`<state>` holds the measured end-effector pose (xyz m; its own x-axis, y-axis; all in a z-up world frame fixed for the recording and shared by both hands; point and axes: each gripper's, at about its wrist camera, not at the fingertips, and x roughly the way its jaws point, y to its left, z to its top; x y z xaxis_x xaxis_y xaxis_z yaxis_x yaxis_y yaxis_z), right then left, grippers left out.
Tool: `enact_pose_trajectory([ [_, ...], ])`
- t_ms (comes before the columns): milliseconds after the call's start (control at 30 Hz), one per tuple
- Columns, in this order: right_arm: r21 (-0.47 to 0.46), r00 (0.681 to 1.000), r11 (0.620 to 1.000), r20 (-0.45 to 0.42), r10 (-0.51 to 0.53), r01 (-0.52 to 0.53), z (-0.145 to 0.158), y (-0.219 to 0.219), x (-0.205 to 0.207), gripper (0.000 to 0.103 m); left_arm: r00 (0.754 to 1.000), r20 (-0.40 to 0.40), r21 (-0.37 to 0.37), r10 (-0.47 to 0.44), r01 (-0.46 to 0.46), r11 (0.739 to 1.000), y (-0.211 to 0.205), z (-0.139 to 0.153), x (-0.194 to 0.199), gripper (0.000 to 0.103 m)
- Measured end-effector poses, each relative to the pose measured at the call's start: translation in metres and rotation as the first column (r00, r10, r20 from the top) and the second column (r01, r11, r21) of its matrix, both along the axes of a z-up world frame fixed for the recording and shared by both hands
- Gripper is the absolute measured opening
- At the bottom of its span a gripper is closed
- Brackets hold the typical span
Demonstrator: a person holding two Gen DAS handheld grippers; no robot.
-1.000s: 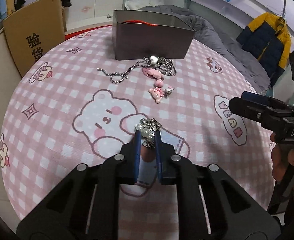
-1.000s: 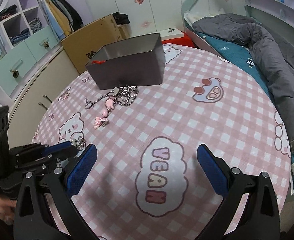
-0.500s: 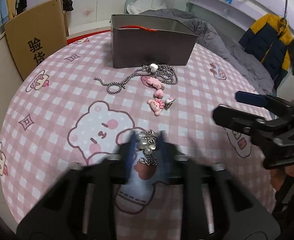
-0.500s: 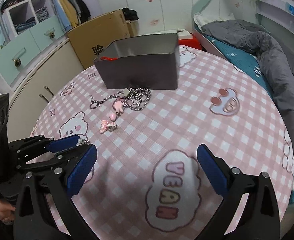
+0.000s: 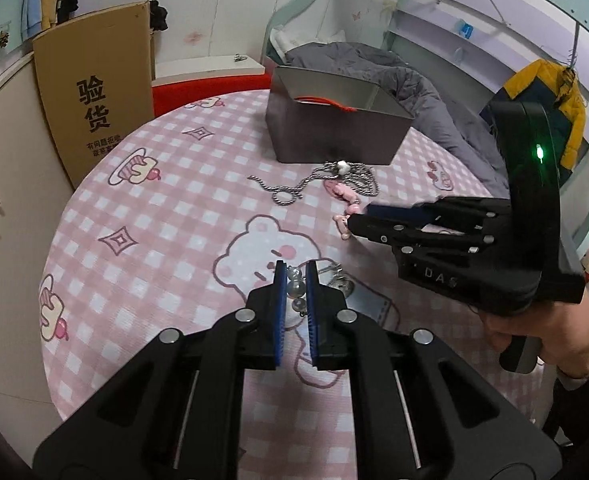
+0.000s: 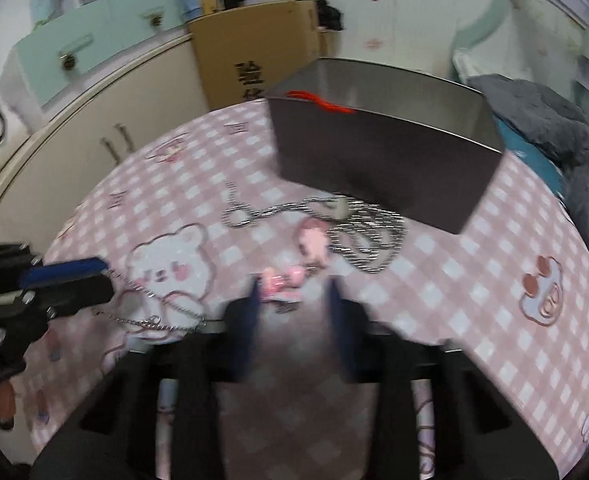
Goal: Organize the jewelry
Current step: 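Grasp the pink charm with the right gripper while the left gripper holds the chain, then carry both items into the gray metal box and open both grippers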
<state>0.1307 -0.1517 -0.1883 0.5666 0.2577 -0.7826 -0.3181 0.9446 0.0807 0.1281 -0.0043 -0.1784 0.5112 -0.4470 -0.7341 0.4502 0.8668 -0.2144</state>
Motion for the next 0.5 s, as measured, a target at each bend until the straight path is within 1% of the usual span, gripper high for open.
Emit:
enact_pose_trajectory([
  [33, -0.020, 1.000, 1.000, 0.005, 0.010, -0.010, -0.001, 0.002, -0.002, 0.011, 1.000, 0.001, -0.003, -0.002, 0.002, 1.000, -0.001, 0.000, 0.000, 0.009],
  [67, -0.019, 1.000, 1.000, 0.006, 0.012, -0.012, -0.002, 0.002, -0.005, 0.011, 1.000, 0.002, -0.008, -0.004, 0.004, 1.000, -0.001, 0.000, 0.000, 0.009],
  [133, 0.039, 1.000, 0.999, -0.003, -0.002, 0.002, -0.001, -0.007, -0.008, 0.011, 1.000, 0.003, -0.021, -0.008, 0.008, 1.000, -0.003, 0.002, -0.001, 0.009],
  [233, 0.082, 1.000, 0.997, 0.014, -0.012, 0.011, 0.008, -0.016, -0.017, 0.011, 0.999, 0.025, -0.030, -0.023, 0.024, 0.999, -0.005, 0.012, -0.002, 0.009],
  [300, 0.103, 0.999, 0.995, 0.029, -0.017, 0.014, 0.020, -0.022, -0.021, 0.011, 0.999, 0.039, -0.040, -0.027, 0.028, 0.999, -0.004, 0.021, -0.002, 0.009],
  [400, 0.139, 0.998, 0.990, 0.060, -0.033, 0.024, 0.041, -0.034, -0.025, 0.011, 0.997, 0.076, -0.063, -0.030, 0.035, 0.997, -0.003, 0.043, 0.001, 0.009],
  [500, 0.163, 0.994, 0.986, 0.106, -0.041, 0.023, 0.067, -0.043, -0.022, 0.011, 0.991, 0.123, -0.081, -0.049, 0.059, 0.995, -0.008, 0.071, 0.008, 0.009],
])
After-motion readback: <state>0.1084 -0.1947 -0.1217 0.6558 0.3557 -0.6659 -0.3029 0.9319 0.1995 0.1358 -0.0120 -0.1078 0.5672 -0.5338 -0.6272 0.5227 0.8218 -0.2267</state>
